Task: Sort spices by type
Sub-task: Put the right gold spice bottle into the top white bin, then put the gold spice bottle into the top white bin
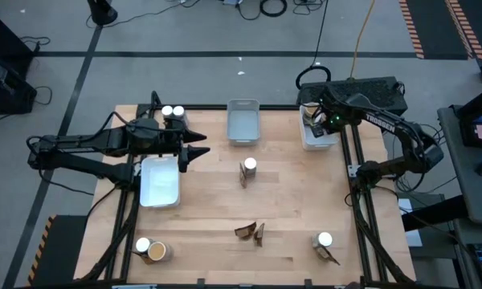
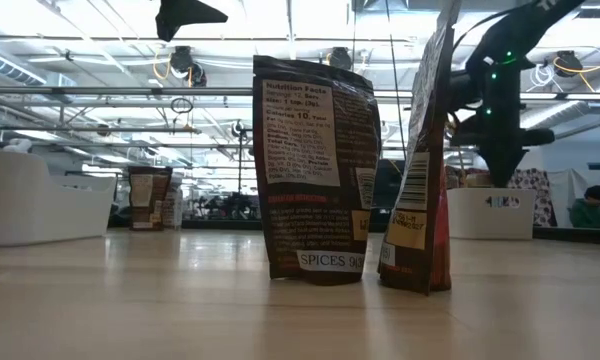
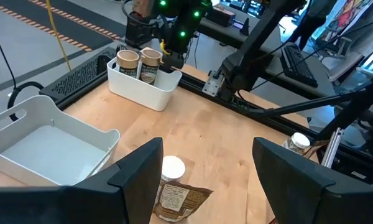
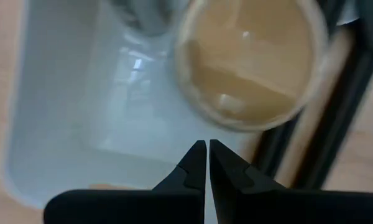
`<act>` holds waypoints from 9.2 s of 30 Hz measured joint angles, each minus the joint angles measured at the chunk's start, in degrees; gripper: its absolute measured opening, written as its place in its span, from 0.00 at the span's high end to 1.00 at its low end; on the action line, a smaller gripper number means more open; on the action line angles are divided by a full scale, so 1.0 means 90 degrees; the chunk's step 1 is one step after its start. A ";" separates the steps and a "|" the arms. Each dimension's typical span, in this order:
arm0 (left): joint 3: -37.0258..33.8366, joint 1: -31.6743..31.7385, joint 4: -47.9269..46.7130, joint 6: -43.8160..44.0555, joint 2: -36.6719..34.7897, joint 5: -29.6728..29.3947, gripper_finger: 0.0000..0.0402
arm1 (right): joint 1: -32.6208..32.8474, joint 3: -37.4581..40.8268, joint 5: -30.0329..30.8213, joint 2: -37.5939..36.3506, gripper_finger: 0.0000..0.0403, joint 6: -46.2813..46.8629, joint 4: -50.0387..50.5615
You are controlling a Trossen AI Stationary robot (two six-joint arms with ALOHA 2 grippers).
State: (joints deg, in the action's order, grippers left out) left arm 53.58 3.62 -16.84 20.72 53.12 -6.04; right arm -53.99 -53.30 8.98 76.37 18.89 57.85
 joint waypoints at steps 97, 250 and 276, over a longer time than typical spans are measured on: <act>0.1093 -0.6464 -0.4585 0.3548 0.1831 0.0786 0.38 | 0.8284 -0.2361 -0.0152 0.0907 1.00 0.3494 -0.4807; 0.1449 -0.6024 -0.4592 0.2849 0.4087 0.1362 0.29 | 0.7992 -0.2358 -0.0001 0.0912 1.00 0.0438 -0.4396; 0.2746 -0.3020 -0.5398 -0.0054 0.3540 0.1070 0.29 | 0.7916 -0.2358 -0.0009 0.0912 1.00 0.2028 -0.2697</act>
State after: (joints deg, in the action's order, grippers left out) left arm 78.30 -23.56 -65.42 20.24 84.99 3.60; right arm 17.25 -74.52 8.90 84.58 37.14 33.57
